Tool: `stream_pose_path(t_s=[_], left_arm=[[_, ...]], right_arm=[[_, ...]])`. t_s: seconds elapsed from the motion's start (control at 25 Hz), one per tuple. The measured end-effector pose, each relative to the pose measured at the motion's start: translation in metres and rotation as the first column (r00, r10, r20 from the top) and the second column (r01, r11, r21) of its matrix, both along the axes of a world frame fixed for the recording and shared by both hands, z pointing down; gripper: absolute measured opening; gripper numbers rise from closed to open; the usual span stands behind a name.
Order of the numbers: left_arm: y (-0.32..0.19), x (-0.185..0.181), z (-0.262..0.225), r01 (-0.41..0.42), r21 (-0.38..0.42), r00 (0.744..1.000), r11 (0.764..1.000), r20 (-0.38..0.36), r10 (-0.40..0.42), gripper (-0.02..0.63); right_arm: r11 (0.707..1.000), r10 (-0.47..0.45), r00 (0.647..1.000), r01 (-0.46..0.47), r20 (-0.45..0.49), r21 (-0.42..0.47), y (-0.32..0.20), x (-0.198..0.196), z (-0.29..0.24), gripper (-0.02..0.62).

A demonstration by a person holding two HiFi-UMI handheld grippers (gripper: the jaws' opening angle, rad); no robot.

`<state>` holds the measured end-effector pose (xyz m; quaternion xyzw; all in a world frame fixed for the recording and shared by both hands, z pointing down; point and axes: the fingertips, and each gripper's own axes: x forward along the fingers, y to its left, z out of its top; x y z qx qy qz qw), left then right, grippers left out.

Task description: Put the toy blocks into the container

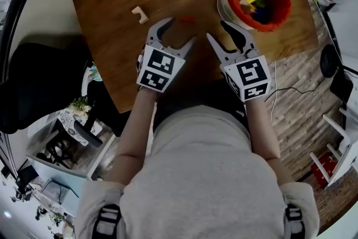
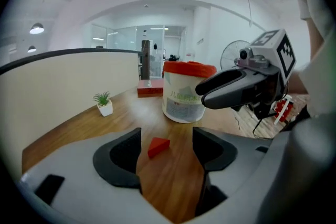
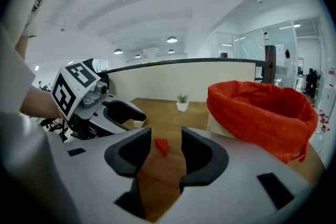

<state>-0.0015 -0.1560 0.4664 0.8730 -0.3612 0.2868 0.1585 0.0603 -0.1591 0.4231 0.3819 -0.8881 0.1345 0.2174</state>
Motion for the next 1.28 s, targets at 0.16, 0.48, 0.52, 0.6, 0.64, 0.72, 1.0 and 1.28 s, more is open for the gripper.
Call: stream_pose_path(t_s=[0.16,0.48,0.52,0.6,0.64,0.72,1.0,1.28], left_arm=[[-0.003,0.003,0.023,-0.062,-0.024,0.996,0.998,0.064,0.063,0.324],[-0.021,0.010,0.054,-0.105,-0.072,0.989,0.992,0.096,0.111,0.325],[-0.022,0.011,0.057,-0.110,-0.077,0.988,0.991,0.100,0.118,0.318],[-0.024,0.013,0.065,-0.125,-0.091,0.984,0.988,0.119,0.135,0.310],[-0.025,0.013,0.069,-0.133,-0.099,0.980,0.986,0.135,0.145,0.310],[-0.029,0.014,0.079,-0.148,-0.109,0.972,0.983,0.170,0.165,0.314],[-0.034,0.025,0.094,-0.192,-0.121,0.957,0.974,0.197,0.213,0.260],[-0.036,0.031,0.105,-0.194,-0.129,0.950,0.973,0.224,0.219,0.207]], right_arm=[[0.999,0.020,1.000,-0.021,-0.011,-0.039,0.003,0.002,0.017,0.189],[0.991,0.063,0.998,-0.066,-0.027,-0.114,0.007,0.012,0.049,0.179],[0.990,0.073,0.997,-0.076,-0.028,-0.120,0.006,0.013,0.051,0.179],[0.987,0.087,0.996,-0.090,-0.029,-0.130,0.006,0.016,0.055,0.176],[0.986,0.091,0.995,-0.095,-0.030,-0.136,0.006,0.016,0.057,0.175],[0.984,0.096,0.995,-0.100,-0.035,-0.147,0.007,0.019,0.063,0.173],[0.971,0.136,0.990,-0.141,-0.036,-0.194,0.017,0.035,0.077,0.161],[0.960,0.185,0.982,-0.186,-0.026,-0.211,0.020,0.048,0.080,0.152]])
